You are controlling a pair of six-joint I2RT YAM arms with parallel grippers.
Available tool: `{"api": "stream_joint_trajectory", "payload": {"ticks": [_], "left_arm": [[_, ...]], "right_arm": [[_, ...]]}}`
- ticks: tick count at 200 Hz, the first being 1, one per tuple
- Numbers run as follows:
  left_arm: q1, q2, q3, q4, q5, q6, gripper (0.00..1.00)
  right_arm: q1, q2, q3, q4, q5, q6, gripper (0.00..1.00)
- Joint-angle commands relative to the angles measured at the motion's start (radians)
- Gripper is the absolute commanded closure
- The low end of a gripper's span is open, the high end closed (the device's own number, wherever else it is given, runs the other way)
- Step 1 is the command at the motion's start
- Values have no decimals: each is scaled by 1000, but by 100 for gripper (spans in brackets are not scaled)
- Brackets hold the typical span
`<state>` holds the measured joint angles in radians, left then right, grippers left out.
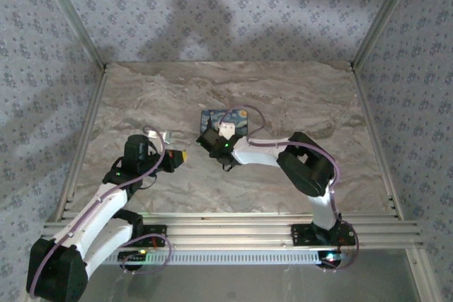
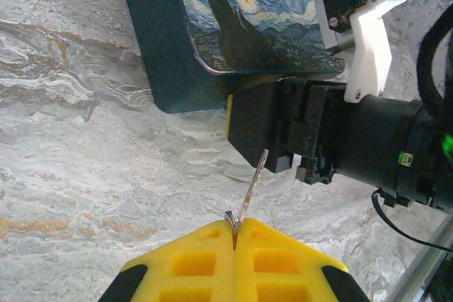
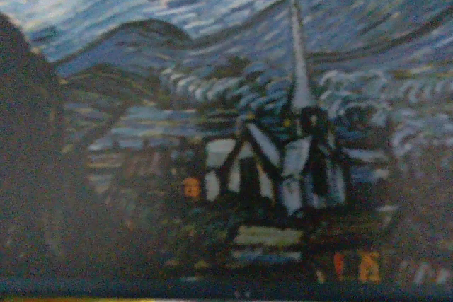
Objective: Unlock a padlock with a key
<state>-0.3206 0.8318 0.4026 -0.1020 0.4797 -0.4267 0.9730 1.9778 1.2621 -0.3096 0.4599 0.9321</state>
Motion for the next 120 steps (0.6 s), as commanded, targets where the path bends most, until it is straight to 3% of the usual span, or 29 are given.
{"api": "stream_joint_trajectory", "payload": {"ticks": [1,34,83,120], "left_arm": [[-2,-7,-14,13,33,31,100],[-2,-7,-26,16,36,32,100],[-2,-3,-33,21,40,35,100],[-2,-3,-42,27,45,40,100]], "right_arm": [[-5,23,30,-18,66,36,47],[-11,34,34,5,77,26,53],[-18,65,62,7,66,8,56],[-24,51,54,-10,67,4,69]]}}
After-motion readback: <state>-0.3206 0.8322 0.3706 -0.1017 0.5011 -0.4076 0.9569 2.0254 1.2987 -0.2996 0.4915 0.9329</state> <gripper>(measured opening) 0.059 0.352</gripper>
